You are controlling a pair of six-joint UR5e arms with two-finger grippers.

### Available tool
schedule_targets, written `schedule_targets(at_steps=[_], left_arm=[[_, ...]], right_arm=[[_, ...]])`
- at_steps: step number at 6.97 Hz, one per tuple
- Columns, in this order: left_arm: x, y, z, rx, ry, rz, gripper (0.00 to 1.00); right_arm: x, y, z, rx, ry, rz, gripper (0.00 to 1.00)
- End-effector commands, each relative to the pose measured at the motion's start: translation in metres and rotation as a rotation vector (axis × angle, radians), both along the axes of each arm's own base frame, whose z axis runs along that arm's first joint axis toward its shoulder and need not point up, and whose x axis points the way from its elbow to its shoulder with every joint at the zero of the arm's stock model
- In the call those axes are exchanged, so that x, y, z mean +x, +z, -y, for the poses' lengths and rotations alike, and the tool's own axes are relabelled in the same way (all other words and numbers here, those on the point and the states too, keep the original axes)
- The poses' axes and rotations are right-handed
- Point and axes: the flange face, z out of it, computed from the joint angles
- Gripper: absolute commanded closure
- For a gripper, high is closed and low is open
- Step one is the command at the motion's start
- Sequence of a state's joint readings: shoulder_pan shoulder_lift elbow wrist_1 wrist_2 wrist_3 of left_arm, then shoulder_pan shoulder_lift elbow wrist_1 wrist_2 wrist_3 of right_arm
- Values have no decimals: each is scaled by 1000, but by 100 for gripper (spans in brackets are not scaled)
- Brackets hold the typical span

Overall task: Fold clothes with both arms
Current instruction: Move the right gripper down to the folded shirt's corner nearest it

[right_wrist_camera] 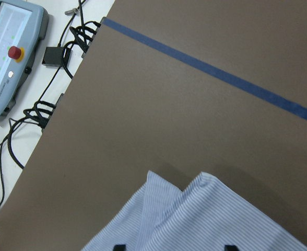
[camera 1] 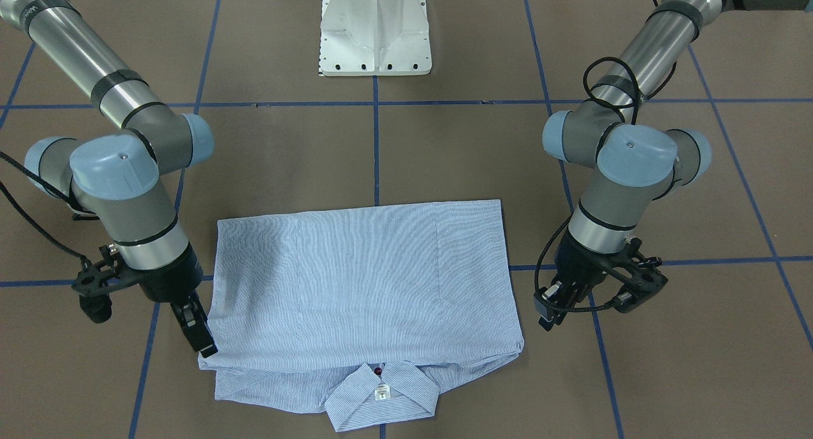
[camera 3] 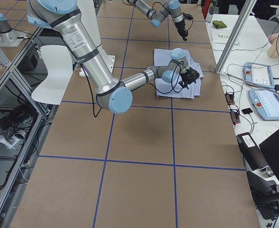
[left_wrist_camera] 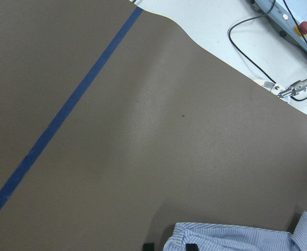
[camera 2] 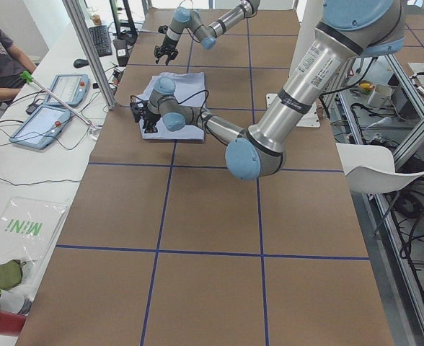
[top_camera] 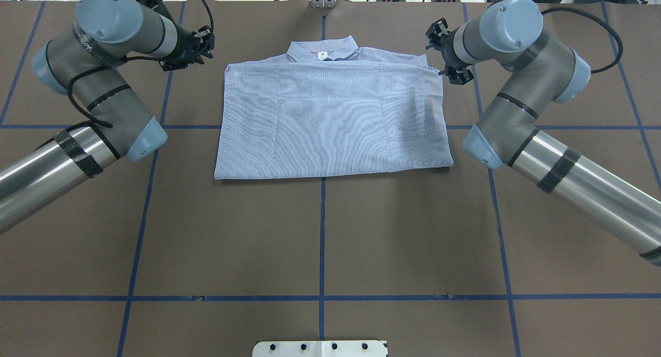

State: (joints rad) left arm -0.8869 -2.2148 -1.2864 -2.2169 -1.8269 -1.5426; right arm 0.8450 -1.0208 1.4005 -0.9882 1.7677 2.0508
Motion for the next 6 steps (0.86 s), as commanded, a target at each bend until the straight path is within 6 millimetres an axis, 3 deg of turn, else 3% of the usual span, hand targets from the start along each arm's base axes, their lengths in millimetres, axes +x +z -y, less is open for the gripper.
schedule_targets(at_steps=[1,3,6], left_arm=[[-3,0,-5,1,-1,-3,68],[-4,0,-5,0,-6,-5,68],[-5,2,-5,0,-10,-3,68]], right_arm=[[7,24,-114,-5,-103,43,29],[-12,55,-160,-112,-114,62,29],[-23,69,-172,-125,-131,37,30]])
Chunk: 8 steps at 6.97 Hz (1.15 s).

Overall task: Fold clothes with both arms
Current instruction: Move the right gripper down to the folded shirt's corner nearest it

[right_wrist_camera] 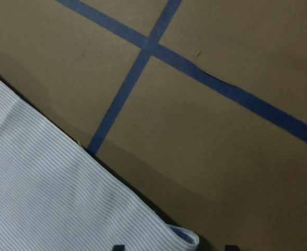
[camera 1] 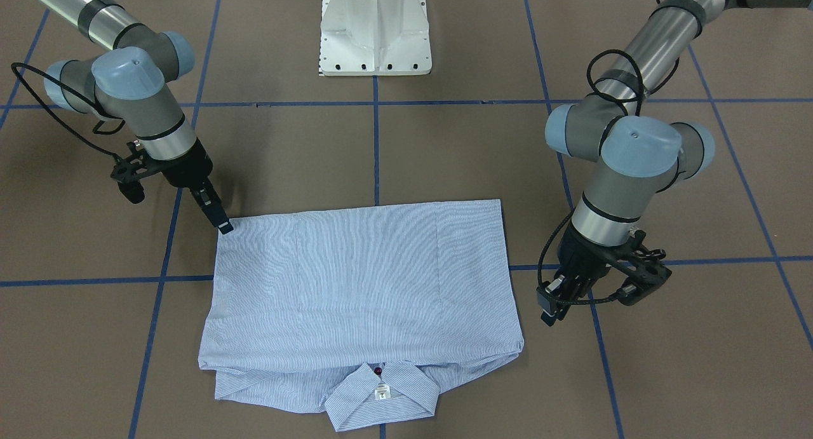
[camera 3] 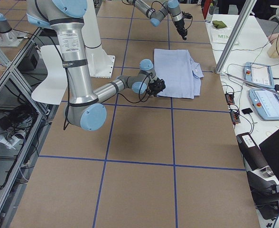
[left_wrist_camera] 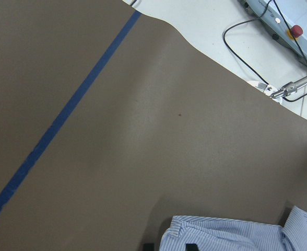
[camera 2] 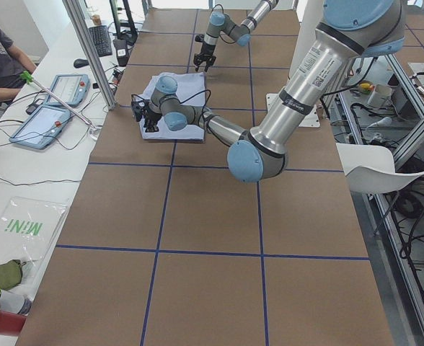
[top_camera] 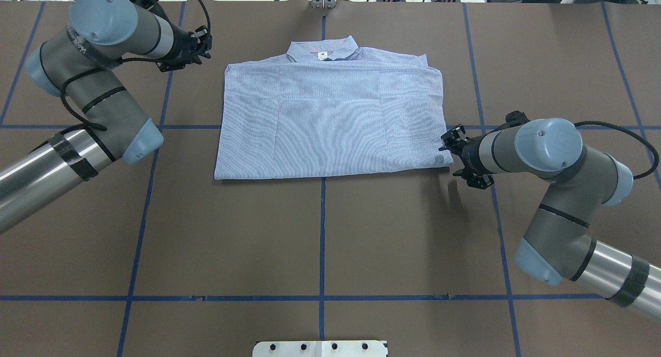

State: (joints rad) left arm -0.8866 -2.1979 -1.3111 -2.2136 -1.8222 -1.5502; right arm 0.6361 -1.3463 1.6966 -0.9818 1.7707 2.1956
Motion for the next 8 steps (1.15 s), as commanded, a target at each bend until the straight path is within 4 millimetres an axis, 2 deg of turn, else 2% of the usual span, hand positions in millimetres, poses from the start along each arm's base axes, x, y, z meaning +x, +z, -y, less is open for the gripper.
schedule_targets(at_steps=[1,3,4,5,6,8], left_arm=[[-5,11,-5,-5,-2,7,68],[-7,9,-7,1,-5,4,68],[-9,14,-11,-2,-2,7,68],[-10,11,-12,3,-2,4,68],[-10,13,-12,0,-2,5,68],[-10,13,-12,1,0,6,68]], right_arm=[[-3,0,-1,4,6,-5,34],[-5,0,1,3,10,-9,44],[-6,0,1,4,10,-10,53],[-6,0,1,3,13,-9,91],[-5,-3,1,5,13,-6,100],[3,-9,-2,10,14,6,100]])
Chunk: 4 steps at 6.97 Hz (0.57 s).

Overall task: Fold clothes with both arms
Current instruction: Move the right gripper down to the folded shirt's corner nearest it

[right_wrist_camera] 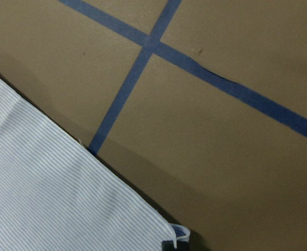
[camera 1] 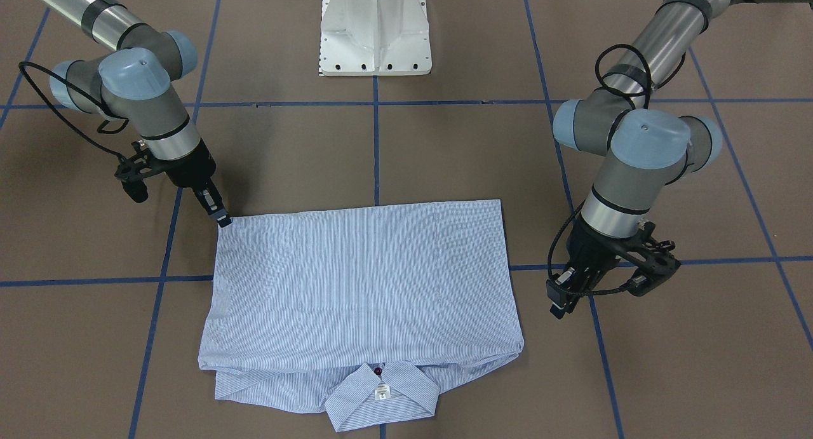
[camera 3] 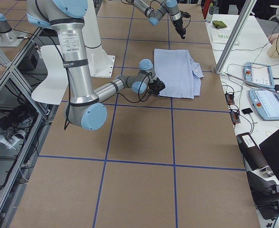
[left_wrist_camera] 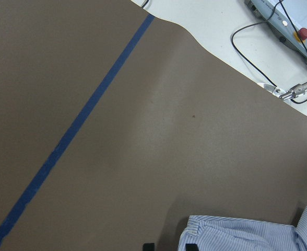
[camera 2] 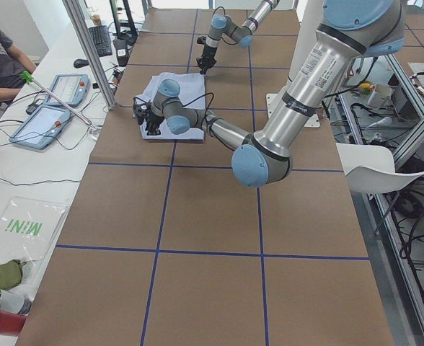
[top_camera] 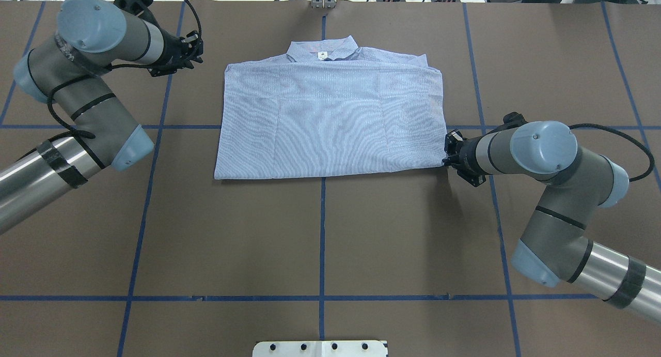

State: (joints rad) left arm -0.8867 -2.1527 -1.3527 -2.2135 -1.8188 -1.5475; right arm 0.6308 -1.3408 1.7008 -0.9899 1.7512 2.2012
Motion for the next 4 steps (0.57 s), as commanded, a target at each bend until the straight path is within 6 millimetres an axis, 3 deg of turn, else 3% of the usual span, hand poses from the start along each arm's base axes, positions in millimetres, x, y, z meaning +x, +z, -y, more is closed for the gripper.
schedule_targets(at_steps=[1,2,3,4], left_arm=[[0,2,-1,-2,2,2,68],[-1,3,-1,-3,4,1,68],[-1,3,-1,-2,5,0,68],[-1,2,-2,0,8,-3,68]], right_arm=[[23,-17,-15,15,-2,35,100],[43,-26,-34,-16,12,74,100],[48,-43,-70,-57,-75,95,100],[47,-63,-127,-95,-203,87,100]])
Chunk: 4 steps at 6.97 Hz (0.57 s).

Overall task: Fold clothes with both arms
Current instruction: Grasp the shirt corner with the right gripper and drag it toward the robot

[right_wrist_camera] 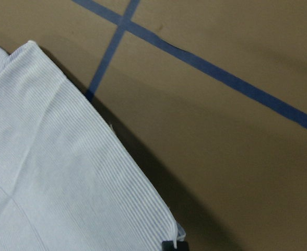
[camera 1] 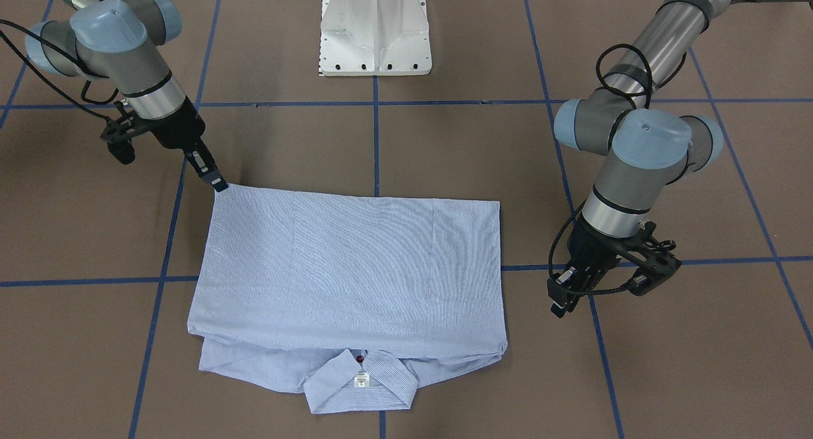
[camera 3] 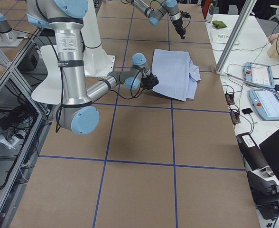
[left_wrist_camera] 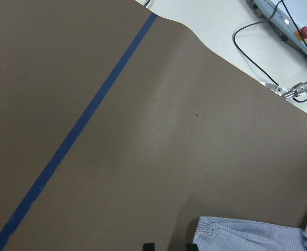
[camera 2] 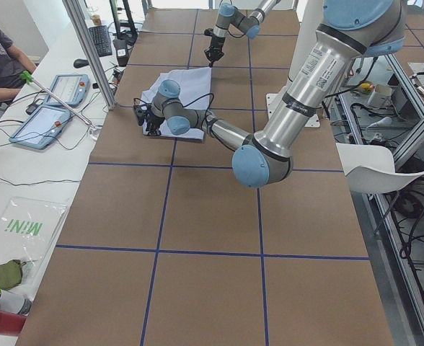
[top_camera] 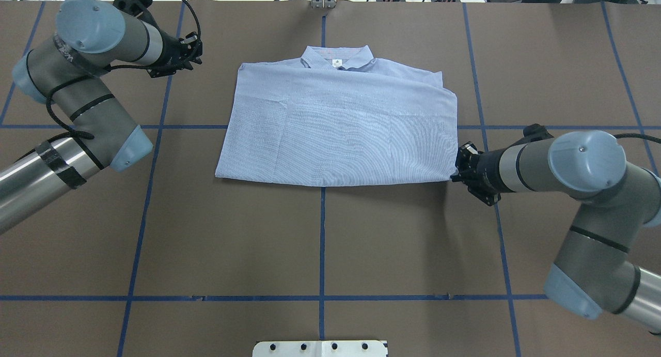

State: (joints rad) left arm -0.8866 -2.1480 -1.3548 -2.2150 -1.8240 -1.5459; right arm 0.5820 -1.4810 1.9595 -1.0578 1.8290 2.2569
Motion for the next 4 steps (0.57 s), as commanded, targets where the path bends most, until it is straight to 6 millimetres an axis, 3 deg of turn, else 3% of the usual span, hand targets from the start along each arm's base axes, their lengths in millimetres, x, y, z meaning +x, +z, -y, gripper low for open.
schedule_targets(at_steps=[1,2,3,4], left_arm=[[-3,-6,-6,13,7,-11,68],[-12,-3,-26,13,41,-35,68],[-22,-3,-46,4,84,-72,68],[-29,-10,-62,10,109,-98,67]], right_arm=[[-6,-32,-106,-47,-232,-6,100],[-10,-48,-152,-62,-363,20,100],[-9,-54,-184,-151,-528,41,100],[-15,-50,-223,-210,-671,31,94]])
